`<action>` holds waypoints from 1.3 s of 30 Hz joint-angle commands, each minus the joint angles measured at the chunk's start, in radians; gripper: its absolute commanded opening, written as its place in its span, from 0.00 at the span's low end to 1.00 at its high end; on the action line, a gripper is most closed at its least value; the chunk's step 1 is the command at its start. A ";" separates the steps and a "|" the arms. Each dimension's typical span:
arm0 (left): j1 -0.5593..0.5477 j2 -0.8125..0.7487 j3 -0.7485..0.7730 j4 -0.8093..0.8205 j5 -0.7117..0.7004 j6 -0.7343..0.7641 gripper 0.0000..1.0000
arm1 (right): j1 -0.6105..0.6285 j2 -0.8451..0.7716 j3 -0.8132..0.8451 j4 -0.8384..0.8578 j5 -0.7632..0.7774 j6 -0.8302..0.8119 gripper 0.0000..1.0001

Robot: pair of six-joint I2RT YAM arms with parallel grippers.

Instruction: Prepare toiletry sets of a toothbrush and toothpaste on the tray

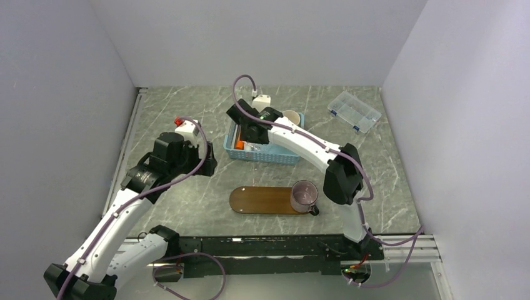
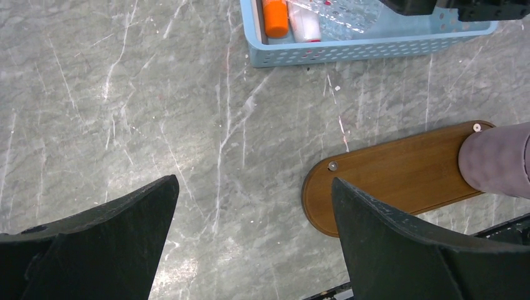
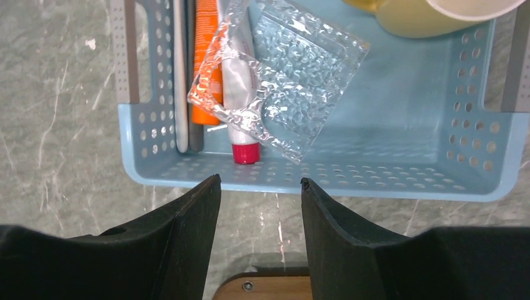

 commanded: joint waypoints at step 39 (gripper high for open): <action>-0.011 -0.053 -0.016 0.048 0.090 -0.008 0.99 | -0.103 0.213 0.121 0.082 -0.050 0.269 0.43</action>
